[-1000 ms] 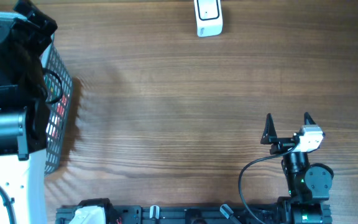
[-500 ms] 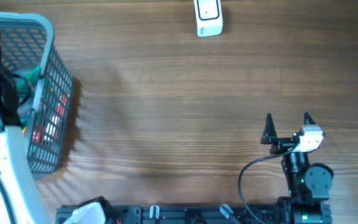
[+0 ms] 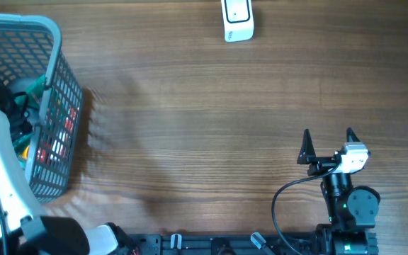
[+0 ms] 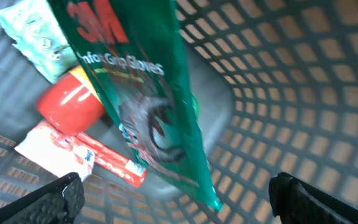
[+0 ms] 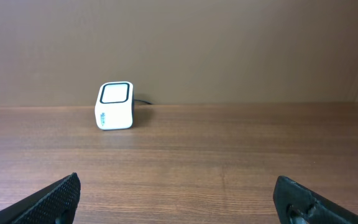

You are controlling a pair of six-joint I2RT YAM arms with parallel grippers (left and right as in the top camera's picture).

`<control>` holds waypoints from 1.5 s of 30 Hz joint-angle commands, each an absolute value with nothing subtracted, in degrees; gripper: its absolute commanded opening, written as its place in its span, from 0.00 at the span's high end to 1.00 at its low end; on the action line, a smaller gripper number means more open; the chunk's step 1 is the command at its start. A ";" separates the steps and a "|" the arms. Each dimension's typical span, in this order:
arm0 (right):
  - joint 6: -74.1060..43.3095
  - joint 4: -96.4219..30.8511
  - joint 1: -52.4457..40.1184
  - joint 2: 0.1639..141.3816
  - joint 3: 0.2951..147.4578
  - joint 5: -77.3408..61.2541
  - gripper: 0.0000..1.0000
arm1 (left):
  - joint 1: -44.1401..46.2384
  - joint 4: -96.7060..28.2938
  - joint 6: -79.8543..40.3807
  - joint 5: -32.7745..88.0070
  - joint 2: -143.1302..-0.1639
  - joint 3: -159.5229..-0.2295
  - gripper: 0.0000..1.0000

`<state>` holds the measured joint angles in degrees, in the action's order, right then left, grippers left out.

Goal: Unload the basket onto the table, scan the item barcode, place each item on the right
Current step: 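Grasp the green glove package inside the basket with the left gripper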

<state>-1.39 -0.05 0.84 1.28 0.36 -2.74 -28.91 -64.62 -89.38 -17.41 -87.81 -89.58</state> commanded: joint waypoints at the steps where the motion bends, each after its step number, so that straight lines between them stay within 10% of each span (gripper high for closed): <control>1: -0.86 0.05 0.56 1.34 0.34 -2.57 0.00 | -30.87 -64.99 -92.23 -16.91 -91.13 -90.02 0.00; 18: -0.84 0.05 0.56 1.34 0.34 -2.57 0.00 | -34.41 -62.89 -91.77 -11.79 -103.48 -90.00 0.09; 27: -0.84 0.05 0.56 1.34 0.34 -2.59 0.00 | -34.41 -64.58 -91.77 -11.75 -104.86 -90.02 0.96; 45: -0.84 0.05 0.56 1.34 0.34 -2.59 0.00 | -34.41 -56.93 -91.79 -11.33 -72.44 -90.02 0.96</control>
